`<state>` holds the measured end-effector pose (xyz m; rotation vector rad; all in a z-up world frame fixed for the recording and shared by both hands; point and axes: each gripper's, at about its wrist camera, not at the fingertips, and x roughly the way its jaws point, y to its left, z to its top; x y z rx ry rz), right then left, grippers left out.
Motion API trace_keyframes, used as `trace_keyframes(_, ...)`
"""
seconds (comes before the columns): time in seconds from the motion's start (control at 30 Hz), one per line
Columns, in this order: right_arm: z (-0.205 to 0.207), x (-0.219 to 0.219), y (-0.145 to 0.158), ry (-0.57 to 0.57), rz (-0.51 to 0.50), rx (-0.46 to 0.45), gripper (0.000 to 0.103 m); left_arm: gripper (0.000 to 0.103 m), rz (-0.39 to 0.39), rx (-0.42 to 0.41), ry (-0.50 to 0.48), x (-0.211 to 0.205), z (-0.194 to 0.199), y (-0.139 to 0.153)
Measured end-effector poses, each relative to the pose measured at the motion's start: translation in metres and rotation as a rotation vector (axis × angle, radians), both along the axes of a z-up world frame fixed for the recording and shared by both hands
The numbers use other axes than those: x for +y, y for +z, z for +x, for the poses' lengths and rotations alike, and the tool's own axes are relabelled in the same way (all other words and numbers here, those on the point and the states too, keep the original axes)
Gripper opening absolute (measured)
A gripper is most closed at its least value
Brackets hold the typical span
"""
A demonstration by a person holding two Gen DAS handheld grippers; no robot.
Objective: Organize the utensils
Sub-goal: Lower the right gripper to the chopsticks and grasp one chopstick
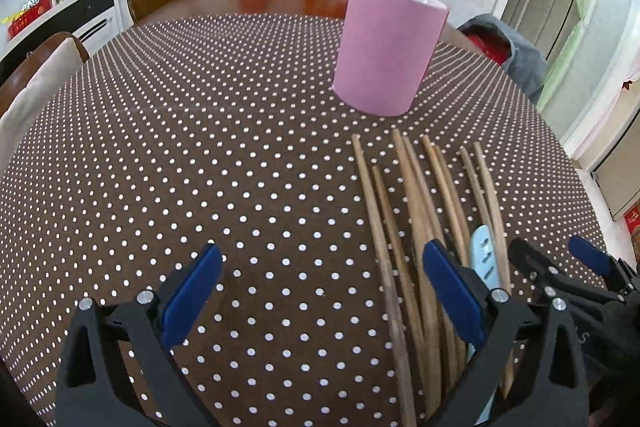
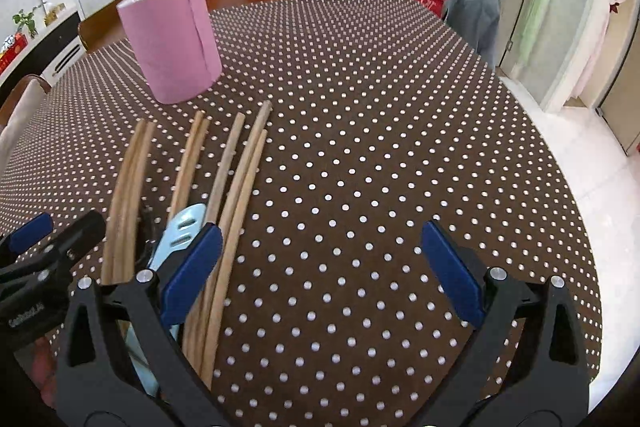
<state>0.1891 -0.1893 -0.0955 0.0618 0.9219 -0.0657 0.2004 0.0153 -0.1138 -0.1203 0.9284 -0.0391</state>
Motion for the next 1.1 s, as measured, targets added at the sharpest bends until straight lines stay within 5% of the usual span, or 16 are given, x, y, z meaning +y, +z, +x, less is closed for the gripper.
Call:
trace_keyframes(0.37,0.032,0.003,-0.011,0.019,-0.007,0.028,0.089,0.098,0.052,0.047,0.042,0.003,0.010,-0.008)
trace_keyframes(0.63,0.032,0.009,-0.007,0.070,-0.010,-0.029,0.035,0.098,0.067,0.075,0.097,0.000,0.029,-0.008)
trace_keyframes(0.73,0.027,0.005,-0.005,0.059,0.011,-0.035,0.024,0.098,0.067,0.083,0.111,0.002,0.029,-0.007)
trace_keyframes(1.1,0.027,-0.006,-0.003,0.052,0.070,-0.043,0.022,0.098,0.098,0.101,0.150,0.005,0.029,-0.007)
